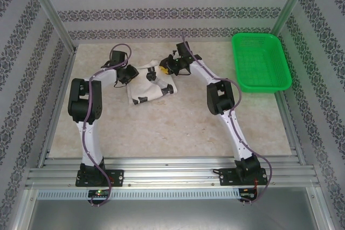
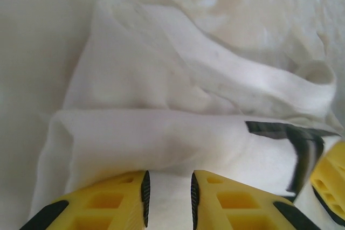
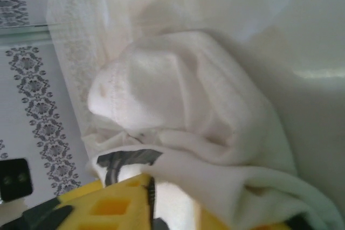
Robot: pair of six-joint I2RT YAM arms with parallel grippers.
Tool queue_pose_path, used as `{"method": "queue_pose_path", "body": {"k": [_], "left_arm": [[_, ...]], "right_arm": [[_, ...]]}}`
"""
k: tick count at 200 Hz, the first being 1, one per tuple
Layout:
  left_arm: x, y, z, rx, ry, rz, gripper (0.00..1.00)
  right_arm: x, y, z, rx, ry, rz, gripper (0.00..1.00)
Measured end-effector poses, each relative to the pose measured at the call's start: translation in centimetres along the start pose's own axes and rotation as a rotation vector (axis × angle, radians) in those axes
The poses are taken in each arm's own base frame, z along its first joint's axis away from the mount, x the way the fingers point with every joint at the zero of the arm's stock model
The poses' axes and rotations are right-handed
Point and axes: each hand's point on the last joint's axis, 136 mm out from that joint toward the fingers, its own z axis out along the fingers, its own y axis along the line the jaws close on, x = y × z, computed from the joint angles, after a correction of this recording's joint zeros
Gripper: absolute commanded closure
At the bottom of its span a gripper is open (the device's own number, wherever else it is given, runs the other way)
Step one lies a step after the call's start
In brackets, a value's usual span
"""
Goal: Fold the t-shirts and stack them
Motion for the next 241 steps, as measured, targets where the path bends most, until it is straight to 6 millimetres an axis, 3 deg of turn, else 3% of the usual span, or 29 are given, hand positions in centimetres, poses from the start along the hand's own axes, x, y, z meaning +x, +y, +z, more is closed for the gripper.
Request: {"method": "queue_pose_path", "body": {"k": [19, 44, 76, 97, 112, 130, 148, 162, 180, 214, 241], "left_arm": [[-0.5, 0.4, 0.4, -0.012, -0.009, -0.001, 0.66], [-2.1, -0.5, -0.6, -0.023, -0.052, 0.023, 0.5], [-4.7, -3.6, -5.5, -0.005, -0.142, 0.065, 0.41], [-6.1, -7.4, -10.1, 0.024, -0.215, 0.127, 0.37], [-5.7, -10.8, -12.8, 0.046, -0.247, 0.194, 0.3], [-2.9, -14.2, -14.4, 0.052, -0.239, 0.278, 0.29], [1.1, -15.7, -13.8, 0.03, -0.183, 0.341, 0.29], [4.4, -15.8, -12.5, -0.011, -0.123, 0.379, 0.3], [7.1, -15.0, -10.8, -0.072, -0.068, 0.394, 0.31], [10.1, -13.0, -7.1, -0.19, -0.024, 0.394, 0.33], [12.2, -11.1, -3.9, -0.284, 0.002, 0.411, 0.34]], "right_arm": [[-0.4, 1.0, -0.3, -0.023, -0.014, -0.005, 0.56], [-0.4, 1.9, -0.6, -0.044, -0.012, -0.021, 0.48], [0.9, 3.7, -3.1, -0.03, 0.0, -0.072, 0.19], [2.6, 6.8, -7.3, -0.019, -0.018, -0.168, 0.07], [4.0, 9.7, -11.2, -0.016, -0.055, -0.269, 0.03], [6.2, 12.8, -16.6, -0.017, -0.114, -0.399, 0.02], [8.3, 14.2, -21.4, -0.014, -0.167, -0.492, 0.02], [9.5, 13.7, -24.1, -0.001, -0.192, -0.525, 0.02], [10.7, 11.1, -26.2, 0.042, -0.197, -0.521, 0.02], [13.7, 4.5, -26.5, 0.135, -0.128, -0.441, 0.02], [15.8, 1.8, -26.5, 0.162, -0.083, -0.404, 0.02]]}}
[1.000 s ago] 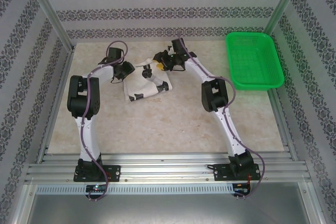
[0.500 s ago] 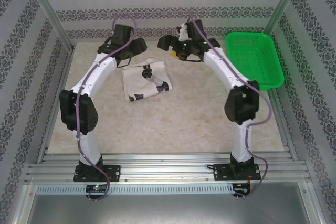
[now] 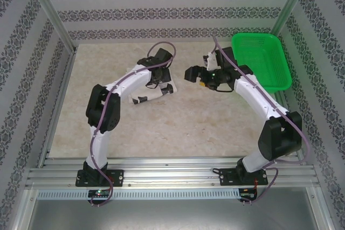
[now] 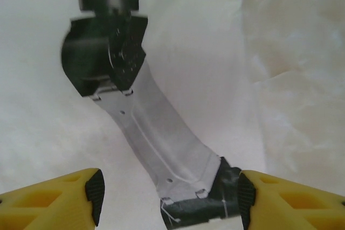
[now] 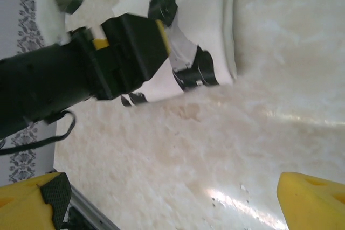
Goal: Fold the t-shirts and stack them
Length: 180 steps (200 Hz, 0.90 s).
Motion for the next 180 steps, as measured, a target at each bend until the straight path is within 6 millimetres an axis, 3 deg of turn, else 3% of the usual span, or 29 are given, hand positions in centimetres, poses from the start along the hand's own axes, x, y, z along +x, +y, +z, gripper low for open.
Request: {"method": "queue_pose_path", "body": {"k": [24, 58, 85, 134, 180], "left_arm": [[2.0, 0.9, 2.5, -0.078, 0.032, 0.03, 0.33], [2.8, 3.2, 3.8, -0.142, 0.06, 0.05, 0.33], [3.5, 6.9, 5.1, -0.204, 0.102, 0.06, 0.33], [0.4, 13.8, 5.3, -0.262, 0.11, 0.033, 0.33], [-4.2, 19.4, 6.4, -0.313, 0.117, 0.045, 0.34]], "right_arm": [[0.6, 0.3, -0.9, -0.007, -0.005, -0.012, 0.02], [0.7, 1.1, -2.1, -0.03, -0.029, -0.031, 0.02], [0.7, 0.4, -2.2, -0.024, -0.029, -0.016, 0.02], [0.6, 0.2, -2.2, -0.024, -0.029, -0.01, 0.02], [0.8, -0.2, -1.6, -0.016, -0.012, 0.004, 0.02]]}}
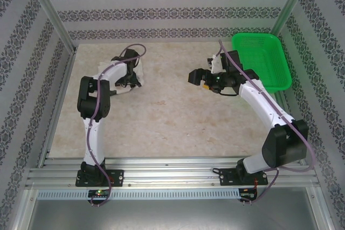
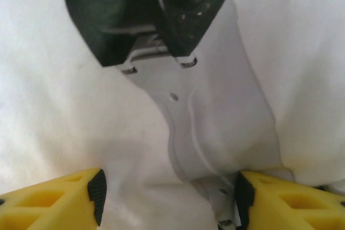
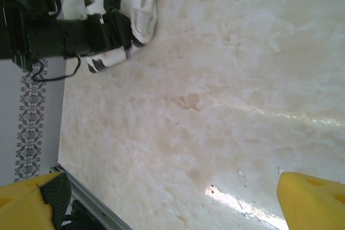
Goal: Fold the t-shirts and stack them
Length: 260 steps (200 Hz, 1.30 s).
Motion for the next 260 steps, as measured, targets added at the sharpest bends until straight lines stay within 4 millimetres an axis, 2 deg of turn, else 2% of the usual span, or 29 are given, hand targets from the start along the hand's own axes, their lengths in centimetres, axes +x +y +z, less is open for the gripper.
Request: {"method": "queue_pose_path", "body": {"k": [23, 70, 131, 169, 200, 215, 228, 246, 260], "left_arm": [[-1.9, 2.1, 0.9, -0.031, -0.01, 0.036, 0.34], [-4.4, 6.0, 2.0, -0.105, -0.01, 0.137, 0.31], [-5.9, 12.4, 3.6, -0.155, 0.024, 0.13, 0.3], [-7.6, 14.2, 4.2, -0.166, 0.015, 0.113, 0.3], [-7.8, 14.6, 3.7, -0.164, 0.018, 0.119, 0.3], [-7.7, 14.8, 2.9, -0.165, 0.016, 0.117, 0.29], [-7.1, 15.2, 1.1, -0.164, 0.009, 0.1, 0.27], [-6.1, 16.1, -3.8, -0.145, -0.046, 0.043, 0.22], [-5.4, 16.9, -9.3, -0.108, -0.15, -0.025, 0.06]], "right_arm": [[0.2, -0.1, 0.0, 0.004, 0.006, 0.006, 0.02], [0.6, -1.0, 0.8, 0.021, 0.039, 0.031, 0.02], [0.8, -1.6, 1.4, 0.026, 0.062, 0.056, 0.02], [1.5, -1.6, 1.4, 0.032, 0.085, 0.064, 0.02], [2.2, -1.5, 0.6, 0.041, 0.079, 0.063, 0.02], [2.4, -1.4, -0.1, 0.051, 0.067, 0.054, 0.02], [2.3, -1.4, -0.8, 0.069, 0.045, 0.037, 0.02], [1.8, -2.2, -2.3, 0.12, -0.002, 0.006, 0.02], [1.0, -3.7, -3.8, 0.194, -0.055, -0.016, 0.02]]}}
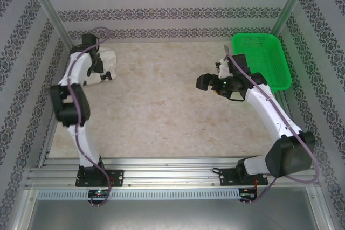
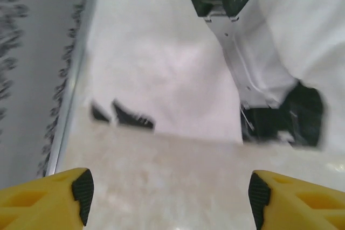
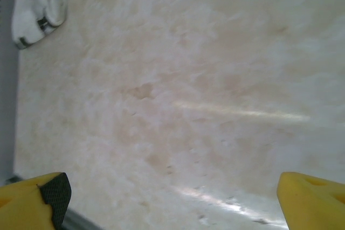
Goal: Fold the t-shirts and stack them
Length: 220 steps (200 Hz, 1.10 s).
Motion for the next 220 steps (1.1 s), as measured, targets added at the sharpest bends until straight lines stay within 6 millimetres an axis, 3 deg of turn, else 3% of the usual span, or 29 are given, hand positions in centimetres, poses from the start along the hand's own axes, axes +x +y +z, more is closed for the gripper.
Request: {"method": "queue_pose_path", "body": {"k": [7, 33, 45, 54, 69, 105, 131, 159, 188, 220], "left_arm": [[-0.1, 0.9, -3.3, 0.021, -0.074, -0.048, 0.0], [1.1, 4.2, -15.5, 0.128, -0.425, -0.245, 0.0], [3.2, 5.1, -18.3, 0.168, -0.533, -0.311, 0.0], [4.9, 5.4, -19.0, 0.19, -0.589, -0.352, 0.0], [7.9, 4.8, -16.7, 0.199, -0.574, -0.373, 0.0], [16.6, 1.7, -5.5, 0.162, -0.363, -0.319, 0.0], [21.0, 0.8, -1.8, 0.163, -0.355, -0.315, 0.0], [21.9, 0.3, -0.5, 0.182, -0.424, -0.325, 0.0], [19.0, -0.1, -0.7, 0.207, -0.541, -0.319, 0.0], [16.8, -2.2, 0.4, 0.287, -0.585, -0.285, 0.0]], "right_arm": [[-0.6, -1.1, -0.7, 0.037, -0.035, -0.006, 0.02], [-1.4, -7.2, -3.3, 0.21, -0.178, 0.025, 0.02], [-0.9, -10.5, -4.1, 0.29, -0.232, 0.067, 0.02], [-0.3, -13.1, -4.6, 0.35, -0.275, 0.101, 0.02], [1.0, -16.7, -4.8, 0.44, -0.319, 0.132, 0.02], [3.9, -22.0, -2.3, 0.58, -0.352, 0.075, 0.02], [4.8, -23.7, -1.1, 0.618, -0.394, 0.064, 0.02], [2.8, -22.4, -0.4, 0.604, -0.53, -0.036, 0.02], [0.2, -20.5, 0.3, 0.567, -0.639, -0.125, 0.02], [-1.5, -20.6, 1.8, 0.578, -0.655, -0.181, 0.02]]}}
